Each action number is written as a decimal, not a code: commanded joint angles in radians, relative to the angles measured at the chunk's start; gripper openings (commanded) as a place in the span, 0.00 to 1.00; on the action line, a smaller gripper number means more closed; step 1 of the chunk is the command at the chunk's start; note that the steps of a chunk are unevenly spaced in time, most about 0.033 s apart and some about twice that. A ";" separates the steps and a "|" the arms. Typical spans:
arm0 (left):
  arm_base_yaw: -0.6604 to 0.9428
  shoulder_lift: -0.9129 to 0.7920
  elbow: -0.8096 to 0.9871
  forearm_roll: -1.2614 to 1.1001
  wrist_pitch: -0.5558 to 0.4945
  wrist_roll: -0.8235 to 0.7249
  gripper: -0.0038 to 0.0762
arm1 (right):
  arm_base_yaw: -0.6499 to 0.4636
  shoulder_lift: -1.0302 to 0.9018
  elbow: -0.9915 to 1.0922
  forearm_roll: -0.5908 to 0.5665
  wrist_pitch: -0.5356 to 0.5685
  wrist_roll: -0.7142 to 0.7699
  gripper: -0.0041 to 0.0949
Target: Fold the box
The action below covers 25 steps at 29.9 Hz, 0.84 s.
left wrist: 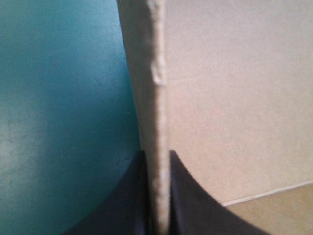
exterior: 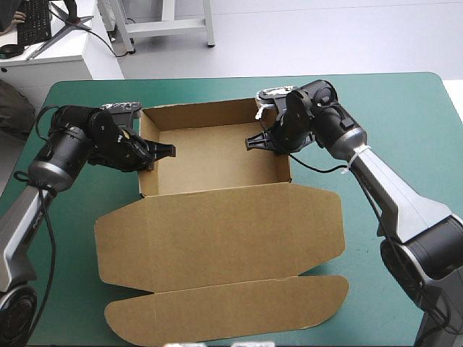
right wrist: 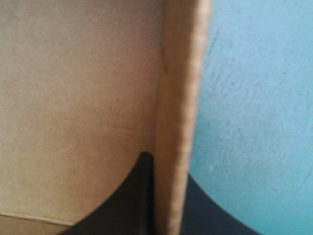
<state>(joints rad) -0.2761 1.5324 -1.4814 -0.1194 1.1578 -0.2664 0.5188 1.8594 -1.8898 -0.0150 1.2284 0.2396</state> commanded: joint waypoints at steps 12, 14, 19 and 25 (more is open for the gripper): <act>-0.112 0.234 -0.330 0.107 0.126 -0.016 0.04 | -0.039 -0.003 -0.027 -0.079 0.026 -0.018 0.04; -0.112 0.264 -0.341 0.108 0.126 -0.016 0.04 | -0.069 0.008 -0.027 -0.055 0.026 -0.018 0.04; -0.112 0.338 -0.342 0.074 0.126 -0.002 0.04 | -0.151 0.039 -0.027 0.047 0.026 -0.057 0.04; -0.112 0.404 -0.342 0.018 0.126 0.032 0.04 | -0.154 0.103 -0.027 0.047 0.026 -0.059 0.04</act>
<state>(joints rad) -0.3845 1.9684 -1.7944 -0.0962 1.2234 -0.2758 0.3714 1.9964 -1.8898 0.0111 1.2434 0.2110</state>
